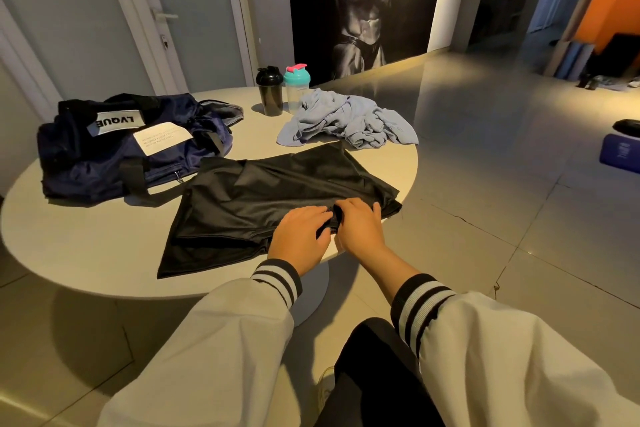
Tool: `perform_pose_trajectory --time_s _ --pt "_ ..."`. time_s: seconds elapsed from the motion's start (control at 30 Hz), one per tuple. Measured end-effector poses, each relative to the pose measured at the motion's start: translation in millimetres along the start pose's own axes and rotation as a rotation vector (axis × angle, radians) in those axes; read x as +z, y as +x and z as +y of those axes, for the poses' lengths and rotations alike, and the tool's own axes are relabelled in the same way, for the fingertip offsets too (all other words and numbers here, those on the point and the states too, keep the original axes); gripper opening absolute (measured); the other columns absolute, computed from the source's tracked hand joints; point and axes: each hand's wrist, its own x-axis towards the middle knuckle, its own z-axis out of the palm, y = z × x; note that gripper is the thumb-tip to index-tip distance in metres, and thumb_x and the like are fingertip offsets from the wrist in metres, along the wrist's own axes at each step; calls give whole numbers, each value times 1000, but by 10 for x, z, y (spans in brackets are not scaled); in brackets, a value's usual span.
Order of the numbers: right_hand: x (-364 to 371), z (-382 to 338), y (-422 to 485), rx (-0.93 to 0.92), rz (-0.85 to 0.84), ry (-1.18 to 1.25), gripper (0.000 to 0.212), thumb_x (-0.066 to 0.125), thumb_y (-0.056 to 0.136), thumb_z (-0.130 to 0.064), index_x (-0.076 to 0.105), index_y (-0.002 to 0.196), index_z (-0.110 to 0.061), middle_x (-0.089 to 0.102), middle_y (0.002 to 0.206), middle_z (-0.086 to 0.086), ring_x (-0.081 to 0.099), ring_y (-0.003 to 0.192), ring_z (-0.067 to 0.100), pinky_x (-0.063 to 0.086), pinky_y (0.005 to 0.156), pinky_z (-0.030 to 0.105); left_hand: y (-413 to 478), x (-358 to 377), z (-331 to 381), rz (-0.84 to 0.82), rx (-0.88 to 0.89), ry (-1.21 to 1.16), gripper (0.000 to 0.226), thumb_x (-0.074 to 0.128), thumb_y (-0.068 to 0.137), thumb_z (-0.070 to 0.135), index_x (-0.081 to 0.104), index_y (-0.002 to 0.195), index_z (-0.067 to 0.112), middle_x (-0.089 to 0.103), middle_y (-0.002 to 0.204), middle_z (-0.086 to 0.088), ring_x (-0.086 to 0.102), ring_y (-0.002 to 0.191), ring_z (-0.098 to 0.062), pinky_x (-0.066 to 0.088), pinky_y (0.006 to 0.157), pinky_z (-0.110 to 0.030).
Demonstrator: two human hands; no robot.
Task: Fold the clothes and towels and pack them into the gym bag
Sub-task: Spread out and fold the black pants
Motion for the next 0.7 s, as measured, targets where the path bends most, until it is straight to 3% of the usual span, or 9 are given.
perform_pose_trajectory --time_s 0.13,0.23,0.3,0.43,0.53,0.6,0.7 --pt "-32 -244 2 -46 29 16 39 56 96 -15 56 136 -17 57 134 5 45 132 24 15 123 45 -162 -151 -72 188 -148 13 30 54 98 24 65 126 25 67 123 6 58 116 -14 35 114 -38" --pt "73 -607 -35 -142 4 176 34 50 101 -17 58 134 -14 58 131 9 51 123 28 37 112 41 -268 -359 -187 229 -189 -53 29 50 101 21 65 126 23 66 124 4 56 116 -14 42 107 -33" --pt "186 -824 -67 -204 -24 240 31 47 103 -20 61 130 -14 60 127 8 54 118 26 43 106 38 -327 -554 -347 296 -218 -27 29 49 102 21 65 126 22 65 127 1 56 118 -16 39 112 -36" --pt "363 -1148 -89 -281 -93 262 39 51 101 -33 58 135 -15 58 130 5 50 123 23 41 106 36 -486 -790 -960 275 -481 120 36 48 102 31 57 136 24 48 149 -5 38 140 -25 27 120 -46" --pt "488 -1321 -125 -374 -179 180 46 57 95 -49 60 134 -24 57 129 1 46 123 20 41 106 38 -627 -793 -1223 183 -616 27 43 42 103 43 48 142 27 32 159 -7 24 147 -28 28 119 -49" --pt "574 -1371 -136 -411 -176 49 44 56 94 -52 61 132 -31 56 127 -1 45 122 21 39 105 40 -646 -773 -1244 191 -595 -35 40 41 104 41 50 139 27 36 157 -5 28 145 -25 33 117 -49" --pt "615 -1361 -129 -381 -141 18 33 55 99 -36 61 131 -36 53 125 -4 43 123 19 28 107 40 -652 -764 -1252 253 -583 -34 32 44 103 30 56 133 26 47 146 -2 37 135 -23 39 112 -46"
